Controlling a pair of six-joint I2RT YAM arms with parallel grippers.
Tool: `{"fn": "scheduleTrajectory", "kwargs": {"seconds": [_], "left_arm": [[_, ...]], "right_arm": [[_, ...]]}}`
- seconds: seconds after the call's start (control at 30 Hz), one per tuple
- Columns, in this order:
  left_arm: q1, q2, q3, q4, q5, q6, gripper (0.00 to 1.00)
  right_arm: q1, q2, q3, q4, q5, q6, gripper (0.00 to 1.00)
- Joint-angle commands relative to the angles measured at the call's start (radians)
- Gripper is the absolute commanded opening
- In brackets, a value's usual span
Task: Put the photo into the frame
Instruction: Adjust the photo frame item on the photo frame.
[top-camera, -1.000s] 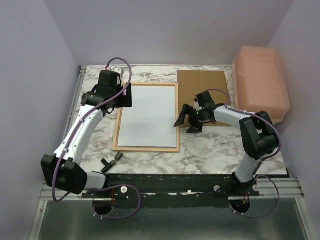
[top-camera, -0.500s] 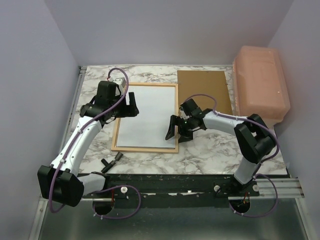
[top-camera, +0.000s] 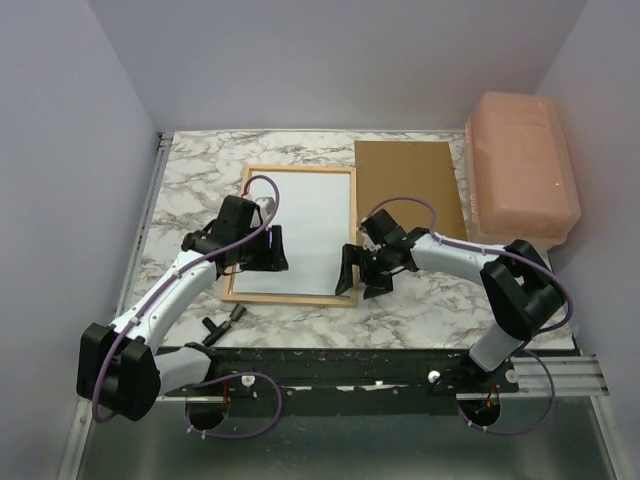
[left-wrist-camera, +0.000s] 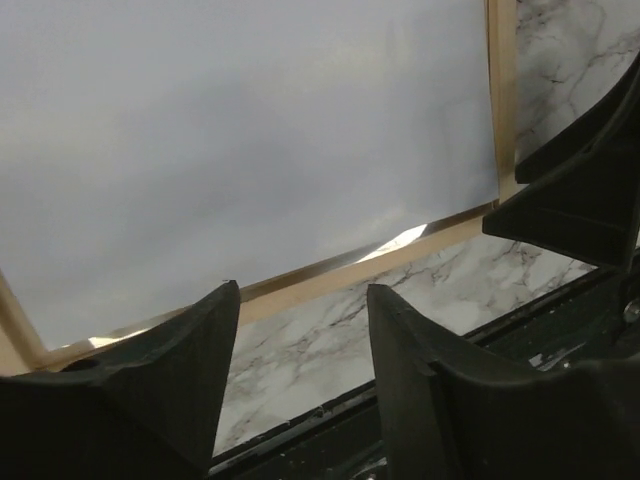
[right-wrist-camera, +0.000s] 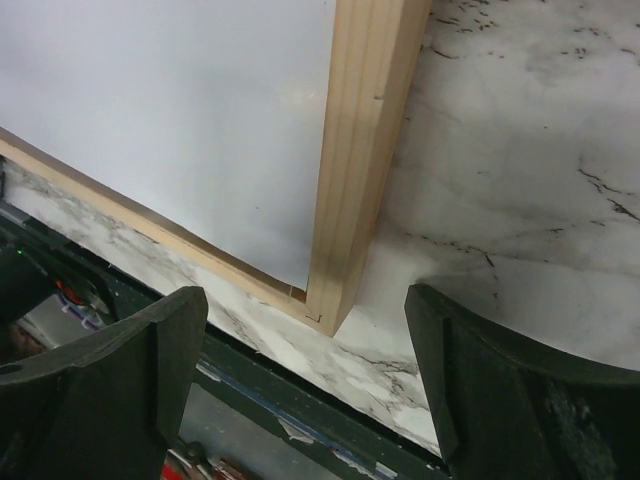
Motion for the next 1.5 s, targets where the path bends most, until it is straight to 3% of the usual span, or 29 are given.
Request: {"fn": "scheduleTrajectory", "kwargs": {"seconds": [0.0,0.23,0.6,0.93,1.47], "left_arm": [[-0.099,0.001,-0.051,0.072,0.048,-0.060,0.45],[-0.252,0.064,-0.060,0.145,0.032,-0.133,0.26],[-0.424,0.233,0.003,0.217,0.024,-0.182,0.15],[-0.495,0.353,0.048,0.221,0.006,-0.187,0.08],[-0.497,0.513,0.127,0.210,-0.052,-0.178,0.02]], "right_arm": [[0.004,0.015,-0.067,-0.040,0.044,0.026,0.89],[-0.012,-0.010,-0.123,0.031,-0.015,0.100,0.83],[-0.113,-0.080,-0.272,0.131,-0.117,0.151,0.66],[-0.121,-0.051,-0.294,0.154,-0.104,0.150,0.37],[-0.121,-0.015,-0.279,0.158,-0.095,0.151,0.33]]}}
